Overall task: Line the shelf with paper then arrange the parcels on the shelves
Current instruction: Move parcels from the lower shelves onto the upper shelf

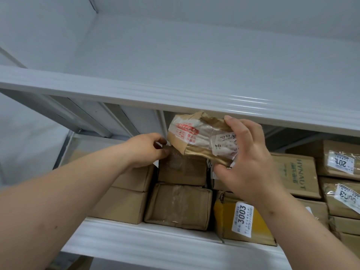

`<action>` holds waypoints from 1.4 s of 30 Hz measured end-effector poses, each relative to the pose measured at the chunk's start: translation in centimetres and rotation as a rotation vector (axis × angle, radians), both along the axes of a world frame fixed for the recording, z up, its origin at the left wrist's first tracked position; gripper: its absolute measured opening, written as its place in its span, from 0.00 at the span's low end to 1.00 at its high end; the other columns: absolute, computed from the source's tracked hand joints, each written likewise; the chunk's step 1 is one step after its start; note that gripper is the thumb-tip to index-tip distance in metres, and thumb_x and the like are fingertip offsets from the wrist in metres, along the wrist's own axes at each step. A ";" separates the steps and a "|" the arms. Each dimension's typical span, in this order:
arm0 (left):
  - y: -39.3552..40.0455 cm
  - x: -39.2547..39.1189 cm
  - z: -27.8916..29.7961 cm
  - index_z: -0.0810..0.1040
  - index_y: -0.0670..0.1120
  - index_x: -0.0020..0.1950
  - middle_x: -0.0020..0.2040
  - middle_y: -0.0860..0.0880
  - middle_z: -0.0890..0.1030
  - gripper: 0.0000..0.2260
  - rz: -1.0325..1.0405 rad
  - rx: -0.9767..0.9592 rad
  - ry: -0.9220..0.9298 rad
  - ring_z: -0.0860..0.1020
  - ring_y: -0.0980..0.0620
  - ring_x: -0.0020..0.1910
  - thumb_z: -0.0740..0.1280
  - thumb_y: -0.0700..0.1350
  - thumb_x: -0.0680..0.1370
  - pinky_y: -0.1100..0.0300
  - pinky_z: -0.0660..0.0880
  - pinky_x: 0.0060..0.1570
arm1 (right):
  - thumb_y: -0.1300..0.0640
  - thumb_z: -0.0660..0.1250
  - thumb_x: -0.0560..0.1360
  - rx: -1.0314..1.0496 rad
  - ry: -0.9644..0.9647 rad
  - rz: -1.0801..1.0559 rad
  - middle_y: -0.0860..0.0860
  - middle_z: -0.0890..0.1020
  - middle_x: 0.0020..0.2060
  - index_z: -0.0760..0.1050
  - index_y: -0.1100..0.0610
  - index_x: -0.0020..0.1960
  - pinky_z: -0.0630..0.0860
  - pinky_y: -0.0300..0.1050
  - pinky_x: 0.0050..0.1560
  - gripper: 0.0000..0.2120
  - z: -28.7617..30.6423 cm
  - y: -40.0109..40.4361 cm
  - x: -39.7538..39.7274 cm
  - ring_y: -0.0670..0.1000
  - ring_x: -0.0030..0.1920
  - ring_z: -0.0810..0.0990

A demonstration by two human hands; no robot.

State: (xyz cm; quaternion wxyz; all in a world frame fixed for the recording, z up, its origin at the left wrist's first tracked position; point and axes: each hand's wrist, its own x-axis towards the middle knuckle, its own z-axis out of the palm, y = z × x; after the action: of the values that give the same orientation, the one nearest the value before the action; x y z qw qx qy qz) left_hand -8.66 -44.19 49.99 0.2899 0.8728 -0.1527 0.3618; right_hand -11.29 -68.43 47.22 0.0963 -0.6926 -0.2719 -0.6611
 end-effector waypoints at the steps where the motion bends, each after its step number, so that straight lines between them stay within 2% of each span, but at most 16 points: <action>1: 0.0 0.0 -0.1 0.74 0.52 0.67 0.62 0.52 0.79 0.19 -0.010 -0.007 -0.001 0.77 0.51 0.59 0.66 0.55 0.78 0.59 0.72 0.56 | 0.55 0.77 0.65 0.009 0.023 0.001 0.47 0.60 0.68 0.54 0.41 0.74 0.79 0.52 0.47 0.46 0.3 0.3 0.0 0.53 0.59 0.73; 5: 0.1 0.0 -0.2 0.75 0.52 0.66 0.61 0.52 0.80 0.19 -0.025 -0.022 -0.008 0.77 0.51 0.58 0.68 0.55 0.77 0.59 0.71 0.55 | 0.53 0.73 0.72 0.069 0.157 -0.070 0.47 0.54 0.73 0.48 0.39 0.77 0.77 0.51 0.60 0.45 1.7 2.4 0.3 0.53 0.68 0.68; 8: 0.3 -0.1 -0.3 0.75 0.51 0.66 0.61 0.52 0.80 0.20 -0.032 -0.030 -0.003 0.77 0.51 0.59 0.70 0.53 0.75 0.59 0.72 0.59 | 0.47 0.70 0.74 0.087 0.244 -0.192 0.47 0.46 0.76 0.42 0.37 0.78 0.70 0.54 0.68 0.45 1.9 3.8 0.9 0.56 0.74 0.60; 10: 0.4 0.0 -0.4 0.75 0.51 0.67 0.61 0.51 0.80 0.21 -0.032 -0.032 -0.007 0.77 0.50 0.60 0.71 0.52 0.74 0.55 0.72 0.63 | 0.42 0.69 0.74 0.089 0.275 -0.196 0.46 0.44 0.75 0.41 0.38 0.78 0.65 0.55 0.71 0.44 1.8 4.4 1.3 0.56 0.75 0.57; 13: 0.5 0.2 -0.4 0.74 0.50 0.67 0.61 0.50 0.80 0.22 -0.040 -0.034 -0.010 0.77 0.50 0.60 0.72 0.52 0.74 0.53 0.73 0.63 | 0.41 0.66 0.76 0.105 0.278 -0.123 0.46 0.44 0.75 0.42 0.37 0.78 0.65 0.55 0.72 0.41 1.5 4.7 1.9 0.56 0.75 0.57; 18: 0.2 0.2 -0.2 0.74 0.49 0.66 0.61 0.50 0.79 0.22 -0.036 -0.043 -0.010 0.76 0.49 0.60 0.71 0.52 0.74 0.54 0.73 0.62 | 0.46 0.66 0.77 0.146 0.306 -0.085 0.49 0.47 0.77 0.50 0.38 0.77 0.70 0.55 0.69 0.35 1.8 5.6 2.5 0.58 0.74 0.63; 22: 0.1 0.2 -0.3 0.74 0.48 0.63 0.60 0.49 0.79 0.19 -0.049 -0.070 0.005 0.76 0.49 0.60 0.71 0.50 0.74 0.53 0.72 0.62 | 0.47 0.64 0.78 0.156 0.410 -0.157 0.55 0.52 0.77 0.47 0.40 0.78 0.70 0.53 0.67 0.35 2.1 5.9 2.4 0.60 0.71 0.67; 24: 0.2 0.1 -0.5 0.73 0.48 0.64 0.61 0.49 0.78 0.20 -0.062 -0.077 0.018 0.76 0.49 0.60 0.72 0.50 0.74 0.53 0.72 0.63 | 0.45 0.63 0.78 0.130 0.411 -0.253 0.57 0.56 0.77 0.45 0.40 0.78 0.65 0.56 0.72 0.36 2.2 5.9 2.4 0.60 0.73 0.64; 27: 0.5 0.0 -0.8 0.72 0.49 0.67 0.63 0.50 0.78 0.23 -0.074 -0.080 0.028 0.76 0.50 0.61 0.72 0.51 0.74 0.54 0.72 0.63 | 0.40 0.58 0.79 0.087 0.339 -0.412 0.56 0.60 0.77 0.43 0.39 0.78 0.47 0.60 0.78 0.34 2.2 5.8 2.1 0.57 0.77 0.58; 30: 0.7 -0.2 -1.2 0.69 0.50 0.71 0.65 0.51 0.78 0.26 -0.085 -0.082 0.031 0.76 0.50 0.63 0.71 0.54 0.75 0.51 0.71 0.66 | 0.39 0.56 0.79 0.094 0.319 -0.441 0.55 0.59 0.78 0.45 0.39 0.78 0.42 0.62 0.77 0.32 1.7 5.6 0.8 0.55 0.77 0.58; 34: 0.6 -0.8 -2.3 0.68 0.53 0.70 0.64 0.54 0.76 0.27 -0.027 -0.062 -0.095 0.74 0.48 0.65 0.68 0.59 0.74 0.44 0.68 0.67 | 0.41 0.60 0.78 0.133 0.276 -0.268 0.50 0.64 0.75 0.54 0.42 0.78 0.45 0.61 0.78 0.31 -0.1 5.2 -1.9 0.52 0.75 0.60; 36: -0.1 -1.7 -3.4 0.69 0.54 0.69 0.64 0.54 0.76 0.27 -0.045 -0.079 -0.161 0.73 0.48 0.66 0.67 0.61 0.73 0.43 0.67 0.67 | 0.43 0.62 0.78 0.142 0.271 -0.170 0.48 0.67 0.71 0.59 0.44 0.76 0.53 0.60 0.77 0.29 -1.8 4.8 -3.4 0.51 0.72 0.64; 38: -1.1 -2.9 -4.6 0.70 0.56 0.68 0.64 0.54 0.76 0.30 -0.075 -0.086 -0.207 0.72 0.49 0.66 0.64 0.65 0.68 0.42 0.68 0.66 | 0.43 0.62 0.77 0.149 0.274 -0.066 0.47 0.71 0.67 0.64 0.46 0.74 0.64 0.57 0.71 0.26 -3.9 4.4 -4.5 0.50 0.67 0.68; 40: -2.7 -4.1 -6.2 0.71 0.56 0.67 0.63 0.53 0.76 0.32 -0.127 -0.114 -0.255 0.73 0.49 0.65 0.61 0.67 0.65 0.40 0.68 0.65 | 0.44 0.63 0.76 0.152 0.279 0.000 0.46 0.74 0.63 0.68 0.48 0.71 0.69 0.52 0.66 0.25 -6.4 3.9 -5.6 0.48 0.63 0.71; 42: -4.6 -5.3 -8.0 0.72 0.57 0.65 0.61 0.54 0.76 0.30 -0.216 -0.126 -0.292 0.74 0.51 0.63 0.62 0.66 0.66 0.41 0.69 0.64 | 0.45 0.64 0.75 0.154 0.301 0.020 0.45 0.75 0.61 0.70 0.49 0.69 0.71 0.49 0.64 0.23 -9.1 3.1 -6.6 0.46 0.62 0.72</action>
State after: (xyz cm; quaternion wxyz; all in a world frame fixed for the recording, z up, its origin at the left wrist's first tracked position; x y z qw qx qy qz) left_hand -13.98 -48.79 42.00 0.3559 0.7697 -0.2628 0.4603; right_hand -17.91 -65.33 38.09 0.1953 -0.7715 -0.2099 -0.5679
